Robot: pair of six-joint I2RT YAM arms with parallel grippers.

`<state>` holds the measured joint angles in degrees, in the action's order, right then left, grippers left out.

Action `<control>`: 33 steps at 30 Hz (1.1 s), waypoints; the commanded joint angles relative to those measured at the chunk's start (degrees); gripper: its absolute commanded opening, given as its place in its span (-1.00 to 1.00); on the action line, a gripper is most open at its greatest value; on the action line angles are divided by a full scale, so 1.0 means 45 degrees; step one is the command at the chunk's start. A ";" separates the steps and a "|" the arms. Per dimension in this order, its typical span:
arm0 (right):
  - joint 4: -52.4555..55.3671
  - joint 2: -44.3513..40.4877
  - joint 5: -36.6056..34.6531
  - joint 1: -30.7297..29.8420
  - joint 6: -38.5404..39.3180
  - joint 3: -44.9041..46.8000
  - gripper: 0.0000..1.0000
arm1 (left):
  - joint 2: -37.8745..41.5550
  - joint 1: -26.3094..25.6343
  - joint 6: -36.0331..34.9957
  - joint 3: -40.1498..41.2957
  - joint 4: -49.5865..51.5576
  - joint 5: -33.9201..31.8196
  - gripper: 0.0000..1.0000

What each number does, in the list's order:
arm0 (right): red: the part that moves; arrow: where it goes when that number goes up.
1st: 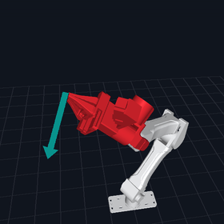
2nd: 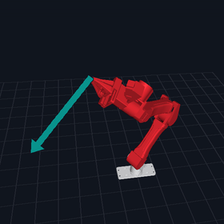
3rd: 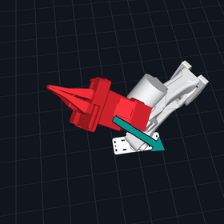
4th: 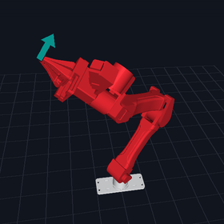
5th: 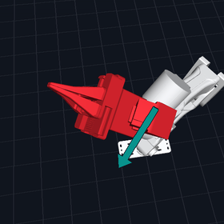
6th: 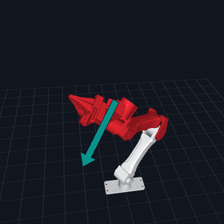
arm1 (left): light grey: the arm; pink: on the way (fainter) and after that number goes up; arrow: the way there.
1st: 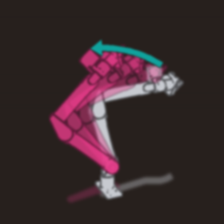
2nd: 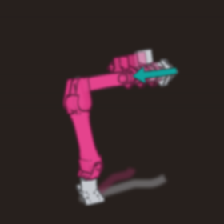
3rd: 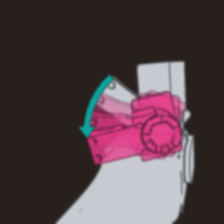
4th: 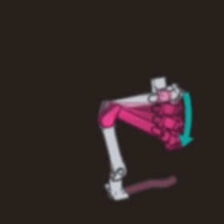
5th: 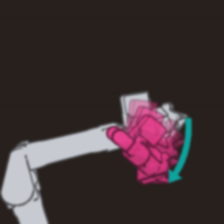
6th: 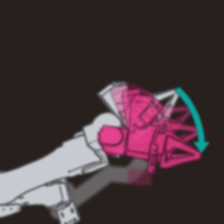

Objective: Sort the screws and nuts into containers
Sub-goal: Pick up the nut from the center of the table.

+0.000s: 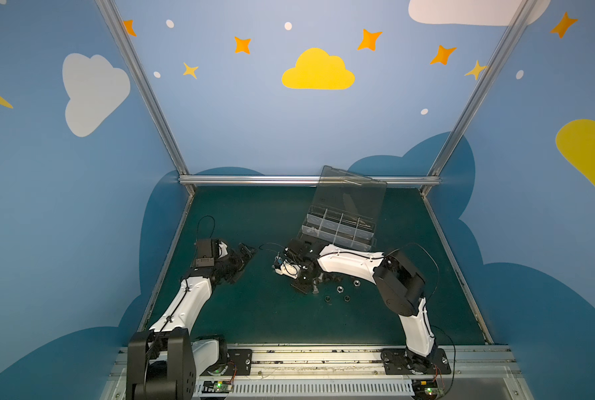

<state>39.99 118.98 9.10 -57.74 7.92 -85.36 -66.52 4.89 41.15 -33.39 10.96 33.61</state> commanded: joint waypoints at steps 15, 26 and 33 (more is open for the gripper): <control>0.0530 -0.0380 0.0910 0.0497 0.0194 0.0720 -1.00 | 0.0329 0.0075 -0.0096 -0.0042 0.0084 -0.0031 0.99; 0.0372 -0.1508 0.2473 0.1234 0.0299 0.0569 -1.00 | 0.0350 0.0091 -0.0078 -0.0008 0.0064 -0.0074 0.99; 0.0293 -0.2262 0.3809 0.1931 0.0246 0.0271 -1.00 | 0.0380 0.0086 -0.0098 0.0017 0.0064 -0.0036 0.99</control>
<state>40.73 110.89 22.37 -50.19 8.99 -83.00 -65.89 4.99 41.15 -33.39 10.96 33.56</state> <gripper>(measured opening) 0.141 0.995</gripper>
